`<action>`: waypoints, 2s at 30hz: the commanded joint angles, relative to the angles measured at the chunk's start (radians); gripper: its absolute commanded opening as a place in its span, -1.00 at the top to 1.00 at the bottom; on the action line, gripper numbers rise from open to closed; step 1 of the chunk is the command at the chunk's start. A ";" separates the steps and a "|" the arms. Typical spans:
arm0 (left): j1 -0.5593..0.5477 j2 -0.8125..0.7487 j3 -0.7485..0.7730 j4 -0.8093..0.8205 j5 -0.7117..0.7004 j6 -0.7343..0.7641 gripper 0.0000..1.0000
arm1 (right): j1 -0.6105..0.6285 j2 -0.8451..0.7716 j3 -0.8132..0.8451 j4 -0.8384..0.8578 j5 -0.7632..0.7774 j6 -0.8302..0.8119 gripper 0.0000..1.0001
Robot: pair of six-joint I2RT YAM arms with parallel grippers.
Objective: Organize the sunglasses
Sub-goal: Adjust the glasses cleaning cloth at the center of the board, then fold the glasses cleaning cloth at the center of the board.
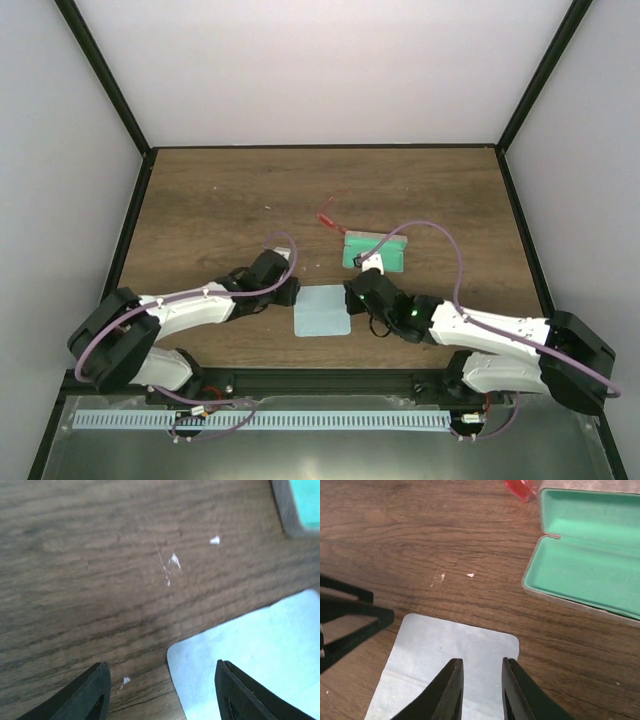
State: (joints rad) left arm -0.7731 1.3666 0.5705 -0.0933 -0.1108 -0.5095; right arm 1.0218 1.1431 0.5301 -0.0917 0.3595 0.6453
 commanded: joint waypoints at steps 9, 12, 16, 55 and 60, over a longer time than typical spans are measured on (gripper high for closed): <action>-0.004 0.135 0.041 0.012 0.105 0.153 0.27 | -0.036 -0.046 0.023 -0.040 -0.016 -0.022 0.38; -0.004 0.157 0.053 0.018 0.111 0.158 0.33 | -0.035 -0.049 0.021 -0.040 -0.017 -0.021 0.37; -0.004 0.160 0.055 0.020 0.108 0.160 0.36 | -0.037 -0.053 0.014 -0.039 -0.018 -0.018 0.36; -0.004 0.143 0.036 0.048 0.119 0.155 0.92 | -0.108 0.236 0.072 0.061 -0.110 -0.024 0.16; -0.004 0.164 0.043 0.045 0.124 0.155 0.92 | -0.117 0.312 0.092 0.084 -0.107 -0.037 0.19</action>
State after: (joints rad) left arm -0.7731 1.5185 0.6125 -0.0467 0.0025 -0.3580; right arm 0.9161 1.4090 0.5758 -0.0479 0.2565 0.6277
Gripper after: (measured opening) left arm 0.040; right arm 0.414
